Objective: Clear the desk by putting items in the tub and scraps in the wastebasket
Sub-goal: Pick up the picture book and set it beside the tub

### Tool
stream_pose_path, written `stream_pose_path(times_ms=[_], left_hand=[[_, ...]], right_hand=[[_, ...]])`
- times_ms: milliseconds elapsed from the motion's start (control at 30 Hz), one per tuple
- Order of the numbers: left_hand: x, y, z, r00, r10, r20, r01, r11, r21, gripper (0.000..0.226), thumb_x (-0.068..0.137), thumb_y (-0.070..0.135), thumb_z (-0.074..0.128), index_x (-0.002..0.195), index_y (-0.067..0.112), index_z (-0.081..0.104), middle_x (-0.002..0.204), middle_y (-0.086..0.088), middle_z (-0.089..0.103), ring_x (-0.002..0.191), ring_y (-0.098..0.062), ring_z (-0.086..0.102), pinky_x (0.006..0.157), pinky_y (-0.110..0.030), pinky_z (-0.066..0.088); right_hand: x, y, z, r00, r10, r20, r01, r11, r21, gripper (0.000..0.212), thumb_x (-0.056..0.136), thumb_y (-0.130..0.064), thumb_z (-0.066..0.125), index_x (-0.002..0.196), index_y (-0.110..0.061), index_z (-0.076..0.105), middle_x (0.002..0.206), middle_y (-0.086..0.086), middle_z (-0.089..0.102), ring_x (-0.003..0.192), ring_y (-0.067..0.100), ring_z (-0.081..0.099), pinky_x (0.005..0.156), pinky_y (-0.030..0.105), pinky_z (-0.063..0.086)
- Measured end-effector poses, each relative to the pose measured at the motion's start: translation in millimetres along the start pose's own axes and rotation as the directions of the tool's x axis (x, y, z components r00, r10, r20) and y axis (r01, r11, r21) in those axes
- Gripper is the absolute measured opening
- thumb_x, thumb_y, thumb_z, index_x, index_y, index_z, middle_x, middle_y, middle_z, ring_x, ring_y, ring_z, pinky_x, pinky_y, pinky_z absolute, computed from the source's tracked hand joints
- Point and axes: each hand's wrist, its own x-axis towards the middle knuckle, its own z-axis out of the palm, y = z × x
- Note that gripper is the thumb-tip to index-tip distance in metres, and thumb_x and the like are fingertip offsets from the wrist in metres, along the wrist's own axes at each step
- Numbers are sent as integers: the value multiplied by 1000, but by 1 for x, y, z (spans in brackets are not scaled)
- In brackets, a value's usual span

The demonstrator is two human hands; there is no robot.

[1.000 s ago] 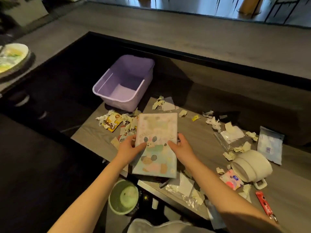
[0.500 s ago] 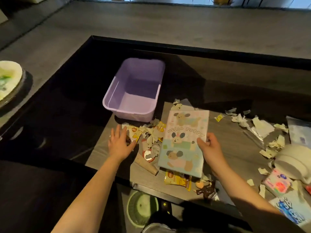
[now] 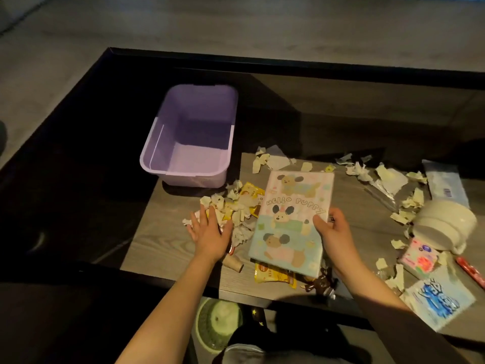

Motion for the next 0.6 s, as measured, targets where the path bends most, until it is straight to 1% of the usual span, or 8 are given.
stream_pose_path(times_ms=[133,267,367,433,533,567,600], left_hand=[[-6,26,11,997,45,67,-46,999,-1,68,96,50,30,150,19,3,158,-7,-13,143,-33,-19,114,-49,-11],[-7,48,19,984,110,139,-111,994,0,64,97,49,29,150,22,5,159,-4,-12,143,-31,-20,114,-49,-12],[-7,56,17,975,132,177,-135,991,0,57,98,47,26,149,25,12,159,0,-7,144,-30,-18,115,-51,-9],[-10,57,11,979,145,140,-141,989,-35,52,99,44,26,148,28,19,160,3,-2,144,-29,-17,115,-53,-6],[-20,52,-3,990,138,10,-136,984,-113,44,99,39,30,142,30,35,159,6,6,145,-28,-11,115,-53,-2],[-23,48,-5,989,139,-41,-143,981,-134,43,99,39,32,139,28,41,157,5,14,146,-28,-5,116,-52,1],[-27,44,-9,986,147,-76,-157,974,-163,42,98,39,34,136,25,47,154,3,26,145,-29,6,116,-50,8]], right_hand=[[-5,0,-7,1000,-14,-14,14,1000,2,11,95,-9,50,105,-12,47,89,-1,63,76,14,63,64,33,51],[-5,-1,-18,999,-9,-35,9,1000,5,9,95,-8,49,104,-10,46,90,1,63,75,14,62,61,30,49],[-5,-5,-22,999,-23,-32,23,1000,13,8,95,-8,49,103,-9,46,88,-1,62,74,11,61,55,25,51],[-5,-8,-22,999,-39,-21,40,999,18,8,96,-7,48,103,-7,45,85,-2,61,70,9,60,49,19,49],[-7,-11,-17,999,-49,17,48,998,29,9,95,-6,48,104,-6,46,82,-3,61,68,8,60,46,16,48],[-7,-11,-14,998,-44,40,43,998,38,9,95,-6,48,104,-6,46,83,-2,61,68,9,60,46,15,48],[-8,-11,-11,997,-34,68,30,998,47,8,95,-6,48,103,-7,46,84,-2,62,68,10,61,46,14,49]])
